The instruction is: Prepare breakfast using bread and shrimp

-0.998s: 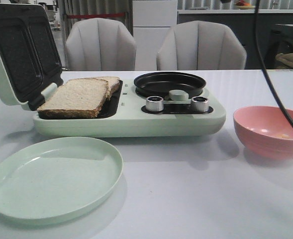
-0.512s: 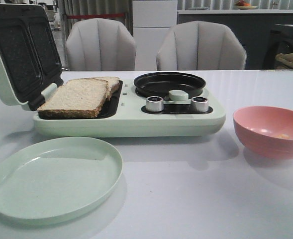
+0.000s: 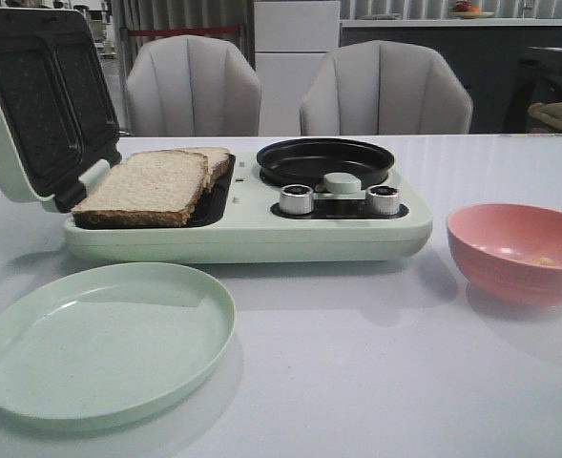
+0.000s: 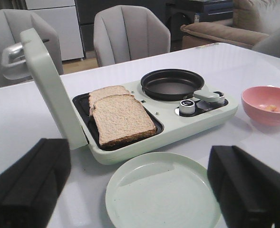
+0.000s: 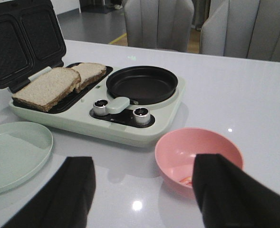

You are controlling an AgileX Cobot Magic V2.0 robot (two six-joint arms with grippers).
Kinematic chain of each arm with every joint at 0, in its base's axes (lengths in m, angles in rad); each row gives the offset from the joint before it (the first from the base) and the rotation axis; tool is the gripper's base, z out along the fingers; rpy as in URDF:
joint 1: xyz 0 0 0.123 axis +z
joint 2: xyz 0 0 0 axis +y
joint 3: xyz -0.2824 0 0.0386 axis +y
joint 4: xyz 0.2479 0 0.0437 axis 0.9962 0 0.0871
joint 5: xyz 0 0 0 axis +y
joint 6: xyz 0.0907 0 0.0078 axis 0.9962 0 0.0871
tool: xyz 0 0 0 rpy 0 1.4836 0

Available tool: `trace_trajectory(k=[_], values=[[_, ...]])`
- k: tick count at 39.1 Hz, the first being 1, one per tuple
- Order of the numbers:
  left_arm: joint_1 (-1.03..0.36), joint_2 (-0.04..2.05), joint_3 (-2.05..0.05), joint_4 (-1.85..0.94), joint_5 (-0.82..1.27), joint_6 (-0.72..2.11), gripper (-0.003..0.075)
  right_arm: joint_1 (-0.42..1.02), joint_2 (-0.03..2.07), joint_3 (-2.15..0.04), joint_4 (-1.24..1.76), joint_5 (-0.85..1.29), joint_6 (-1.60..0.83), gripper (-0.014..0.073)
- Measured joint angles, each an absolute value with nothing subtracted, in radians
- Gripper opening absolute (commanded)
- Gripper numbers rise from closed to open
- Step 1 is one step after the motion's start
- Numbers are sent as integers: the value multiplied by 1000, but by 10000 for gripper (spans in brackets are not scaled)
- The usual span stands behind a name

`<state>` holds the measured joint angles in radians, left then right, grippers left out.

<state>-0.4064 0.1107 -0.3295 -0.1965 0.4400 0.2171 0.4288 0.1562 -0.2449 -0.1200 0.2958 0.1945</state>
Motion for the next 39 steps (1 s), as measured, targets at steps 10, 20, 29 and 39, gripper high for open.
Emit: trace_trajectory(k=[10,20,29,39], values=[[-406,111,-329,-197,438,217,639,429,84,-197,-118,274,196,540],[-406,120,-347,-228,420,200,639,429,83,-197,-118,272,196,540],[-406,343,-512,-243,459,126,638,429,83,-197,-118,272,196,540],[-406,706,-737,-351,466,120,638,429,83,-197,-118,272,196,540]])
